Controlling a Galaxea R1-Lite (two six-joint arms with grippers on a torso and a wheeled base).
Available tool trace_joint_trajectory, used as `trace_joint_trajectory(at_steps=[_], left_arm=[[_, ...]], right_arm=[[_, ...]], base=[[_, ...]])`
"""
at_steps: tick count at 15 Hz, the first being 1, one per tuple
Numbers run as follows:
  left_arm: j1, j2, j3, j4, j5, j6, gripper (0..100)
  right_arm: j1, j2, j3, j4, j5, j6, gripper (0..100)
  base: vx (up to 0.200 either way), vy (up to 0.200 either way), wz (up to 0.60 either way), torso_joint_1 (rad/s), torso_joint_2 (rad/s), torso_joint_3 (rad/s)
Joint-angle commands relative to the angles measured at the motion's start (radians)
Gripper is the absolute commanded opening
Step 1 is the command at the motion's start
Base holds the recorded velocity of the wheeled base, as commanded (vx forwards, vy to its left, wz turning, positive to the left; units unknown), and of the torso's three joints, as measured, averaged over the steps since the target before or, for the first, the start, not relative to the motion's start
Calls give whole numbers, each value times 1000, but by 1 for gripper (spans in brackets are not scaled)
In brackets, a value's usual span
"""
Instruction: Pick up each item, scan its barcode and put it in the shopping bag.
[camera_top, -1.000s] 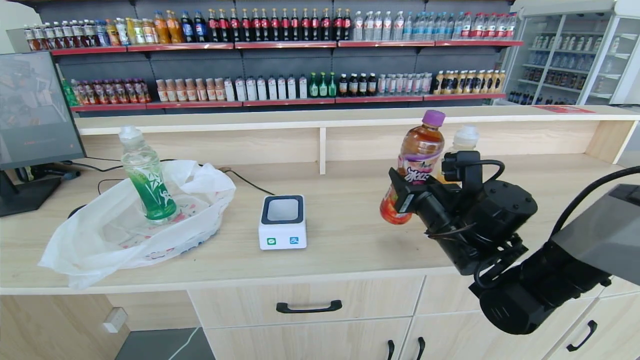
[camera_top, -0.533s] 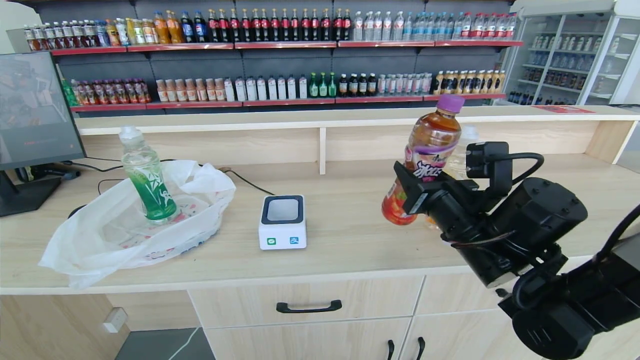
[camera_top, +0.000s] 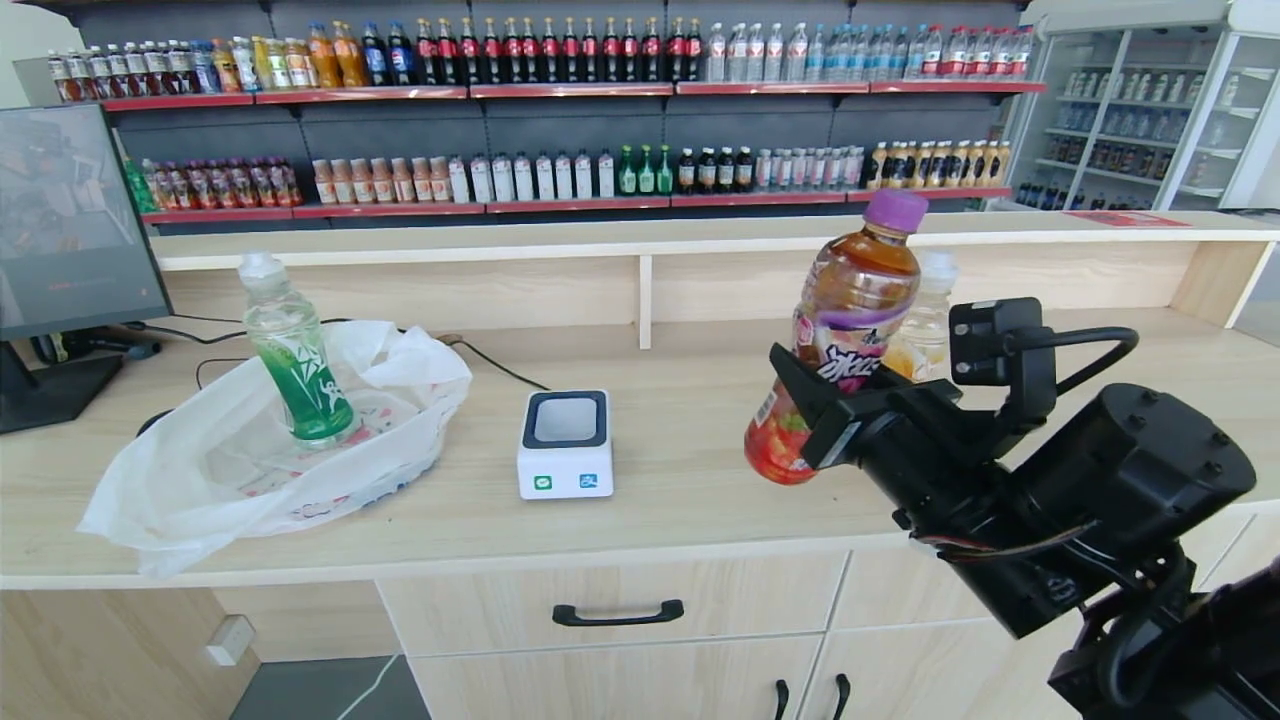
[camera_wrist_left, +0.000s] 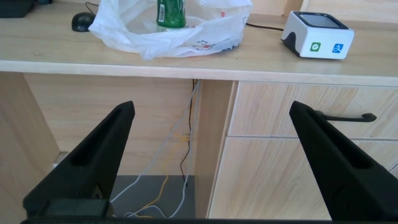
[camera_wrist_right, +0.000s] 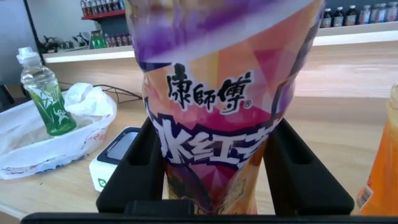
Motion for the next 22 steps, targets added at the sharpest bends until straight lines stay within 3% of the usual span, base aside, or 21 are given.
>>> trace_joint_trajectory(at_steps=[1,9,13,18,22], left_arm=[[0,0,0,0,0,1,100],[0,0,0,0,0,1,100],[0,0,0,0,0,-1,100],[0,0,0,0,0,-1,100],[0,0,0,0,0,-1,100]], right_arm=[[6,-12,8,-1,-1,0,0],[115,-155,192,-1,1,11,0],[124,-302,352,-1,10,23,0],[106,-353,355,-1,266,111,0],[107,-353,344,-1,375,214,0]], base=[[0,0,0,0,0,0],[0,0,0,0,0,0],[0,0,0,0,0,0],[0,0,0,0,0,0],[0,0,0,0,0,0]])
